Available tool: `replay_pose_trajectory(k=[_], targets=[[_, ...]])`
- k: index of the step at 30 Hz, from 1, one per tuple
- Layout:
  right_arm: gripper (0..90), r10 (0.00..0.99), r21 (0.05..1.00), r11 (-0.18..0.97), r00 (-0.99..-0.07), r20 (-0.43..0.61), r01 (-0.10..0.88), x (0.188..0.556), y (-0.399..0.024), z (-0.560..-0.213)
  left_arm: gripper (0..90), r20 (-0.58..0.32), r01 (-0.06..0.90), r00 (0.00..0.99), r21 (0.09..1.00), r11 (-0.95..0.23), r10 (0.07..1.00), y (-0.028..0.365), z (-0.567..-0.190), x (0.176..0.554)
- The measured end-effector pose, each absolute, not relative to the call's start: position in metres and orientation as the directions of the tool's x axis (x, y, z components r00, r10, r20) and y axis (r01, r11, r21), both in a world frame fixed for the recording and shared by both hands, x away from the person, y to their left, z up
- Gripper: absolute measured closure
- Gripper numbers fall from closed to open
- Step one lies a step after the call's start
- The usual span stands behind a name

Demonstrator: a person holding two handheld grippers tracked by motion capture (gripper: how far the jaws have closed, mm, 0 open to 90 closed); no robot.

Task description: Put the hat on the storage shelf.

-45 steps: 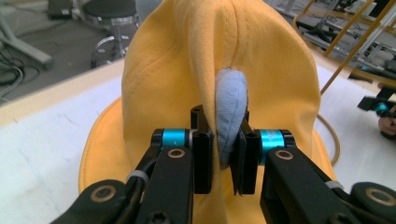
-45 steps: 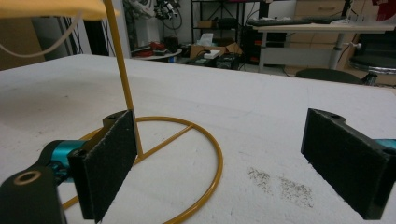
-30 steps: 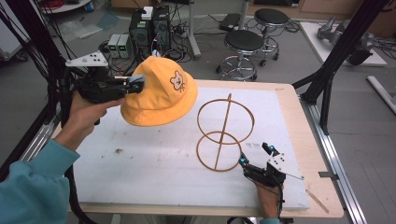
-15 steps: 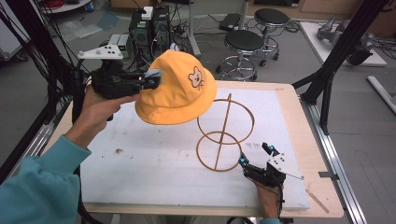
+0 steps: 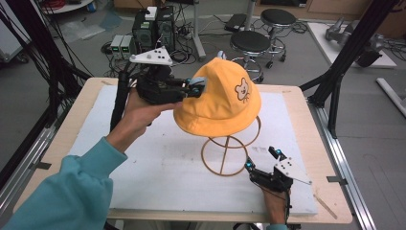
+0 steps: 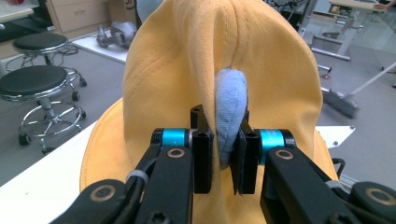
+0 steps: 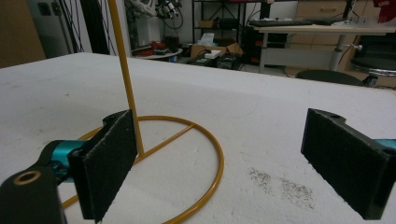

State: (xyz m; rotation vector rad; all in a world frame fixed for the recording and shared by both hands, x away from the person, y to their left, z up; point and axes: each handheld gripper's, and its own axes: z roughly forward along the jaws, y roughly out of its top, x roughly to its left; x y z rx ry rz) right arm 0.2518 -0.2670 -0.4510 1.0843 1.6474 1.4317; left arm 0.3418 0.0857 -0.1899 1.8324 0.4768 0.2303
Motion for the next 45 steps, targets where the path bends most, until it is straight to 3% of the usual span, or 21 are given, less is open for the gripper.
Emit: replay_pose_trajectory(k=[13, 18, 20, 23, 24, 28, 36, 45], targets=[[9.7, 0.909, 0.988, 0.031, -0.416, 0.036, 0.152, 0.251, -0.268, -0.451, 80.3, -0.079, 0.210, 0.924, 0.922, -0.325, 0.374, 0.032, -0.208, 0.345], [9.7, 0.908, 0.989, 0.032, -0.417, 0.032, 0.146, 0.251, -0.268, -0.451, 75.0, -0.071, 0.211, 0.922, 0.916, -0.341, 0.381, 0.030, -0.212, 0.345], [9.7, 0.908, 0.989, 0.034, -0.418, 0.030, 0.145, 0.251, -0.269, -0.451, 56.9, -0.088, 0.233, 0.916, 0.911, -0.339, 0.391, 0.029, -0.213, 0.346], [9.7, 0.908, 0.989, 0.034, -0.417, 0.029, 0.145, 0.251, -0.269, -0.451, 14.5, -0.080, 0.245, 0.909, 0.896, -0.371, 0.408, 0.028, -0.216, 0.348], [9.7, 0.909, 0.989, 0.032, -0.416, 0.032, 0.145, 0.251, -0.268, -0.451, 7.7, -0.083, 0.233, 0.920, 0.902, -0.363, 0.384, 0.030, -0.217, 0.349], [9.7, 0.909, 0.989, 0.035, -0.416, 0.029, 0.144, 0.251, -0.268, -0.451, 6.7, -0.051, 0.181, 0.937, 0.916, -0.357, 0.345, 0.036, -0.219, 0.346], [9.7, 0.909, 0.988, 0.035, -0.416, 0.031, 0.150, 0.251, -0.268, -0.451, 6.7, 0.026, 0.118, 0.929, 0.924, -0.363, 0.368, 0.071, -0.235, 0.333], [9.7, 0.911, 0.988, 0.044, -0.412, 0.021, 0.148, 0.252, -0.267, -0.451, 6.7, 0.032, 0.122, 0.892, 0.943, -0.308, 0.450, 0.156, -0.277, 0.319]])
